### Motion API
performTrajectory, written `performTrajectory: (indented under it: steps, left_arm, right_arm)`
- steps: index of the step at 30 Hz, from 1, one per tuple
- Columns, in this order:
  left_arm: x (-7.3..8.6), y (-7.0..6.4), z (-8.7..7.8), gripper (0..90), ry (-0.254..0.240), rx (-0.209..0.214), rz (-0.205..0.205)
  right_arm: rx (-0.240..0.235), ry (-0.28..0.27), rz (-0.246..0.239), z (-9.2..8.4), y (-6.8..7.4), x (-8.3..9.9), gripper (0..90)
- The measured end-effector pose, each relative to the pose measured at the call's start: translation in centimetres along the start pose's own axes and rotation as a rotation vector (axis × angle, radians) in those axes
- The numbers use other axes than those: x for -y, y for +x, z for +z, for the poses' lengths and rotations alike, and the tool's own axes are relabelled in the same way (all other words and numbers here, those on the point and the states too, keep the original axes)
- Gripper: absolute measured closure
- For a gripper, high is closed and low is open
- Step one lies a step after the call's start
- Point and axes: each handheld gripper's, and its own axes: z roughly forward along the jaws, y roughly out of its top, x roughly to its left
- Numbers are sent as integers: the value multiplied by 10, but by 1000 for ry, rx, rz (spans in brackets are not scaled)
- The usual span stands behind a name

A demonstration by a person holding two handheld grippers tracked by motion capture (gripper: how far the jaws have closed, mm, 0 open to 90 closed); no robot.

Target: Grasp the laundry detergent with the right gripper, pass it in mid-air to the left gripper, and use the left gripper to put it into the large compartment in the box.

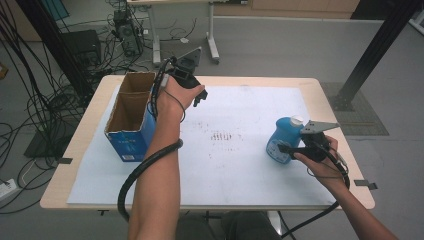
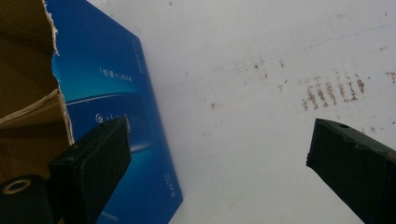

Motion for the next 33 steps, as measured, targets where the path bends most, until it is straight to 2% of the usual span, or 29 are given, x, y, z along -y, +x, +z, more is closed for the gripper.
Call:
performTrajectory:
  steps: [8,33]
  left_arm:
    - [3,3,-3,65,-5,-5,-13]
    - [6,6,-11,65,-18,-10,-11]
  right_arm:
    - [5,0,-1,0,1,0,418]
    - [3,5,-3,0,0,-1,420]
